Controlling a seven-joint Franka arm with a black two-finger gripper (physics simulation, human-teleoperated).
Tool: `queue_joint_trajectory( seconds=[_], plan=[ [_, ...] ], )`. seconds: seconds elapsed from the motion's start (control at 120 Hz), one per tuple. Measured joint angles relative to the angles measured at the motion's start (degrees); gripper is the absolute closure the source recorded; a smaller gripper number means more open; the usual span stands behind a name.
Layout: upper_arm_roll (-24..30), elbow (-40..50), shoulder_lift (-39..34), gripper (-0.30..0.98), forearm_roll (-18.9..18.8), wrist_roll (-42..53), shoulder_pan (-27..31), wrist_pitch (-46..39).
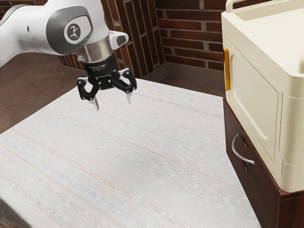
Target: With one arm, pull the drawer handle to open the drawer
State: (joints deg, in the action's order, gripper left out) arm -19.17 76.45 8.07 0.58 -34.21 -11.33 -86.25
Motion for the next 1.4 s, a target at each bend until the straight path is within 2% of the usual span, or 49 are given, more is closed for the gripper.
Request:
queue_joint_trajectory(
  seconds=[0.2, 0.283, 0.408, 0.617, 0.767, 1.008, 1.4],
  plan=[
    [0.39, 0.4, -0.25, 0.0, -0.1, 9.81, -0.89, 0.9],
    [1.04, 1.23, -0.79, 0.0, 0.62, 10.66, -1.54, 1.19],
    [1.61, 7.91, -4.92, 0.0, 3.89, 5.95, -5.37, 0.47],
    [1.87, 18.2, -12.08, 0.0, 4.91, -2.19, -14.69, -5.36],
    [1.53, 22.29, -13.31, 0.0, 6.26, -6.7, -13.79, -10.76],
    [1.67, 25.25, -13.25, 0.0, 6.12, -14.71, -19.89, -19.8],
    [1.92, 25.14, -10.32, 0.0, 5.52, -24.19, -19.9, -27.87]
  ],
)
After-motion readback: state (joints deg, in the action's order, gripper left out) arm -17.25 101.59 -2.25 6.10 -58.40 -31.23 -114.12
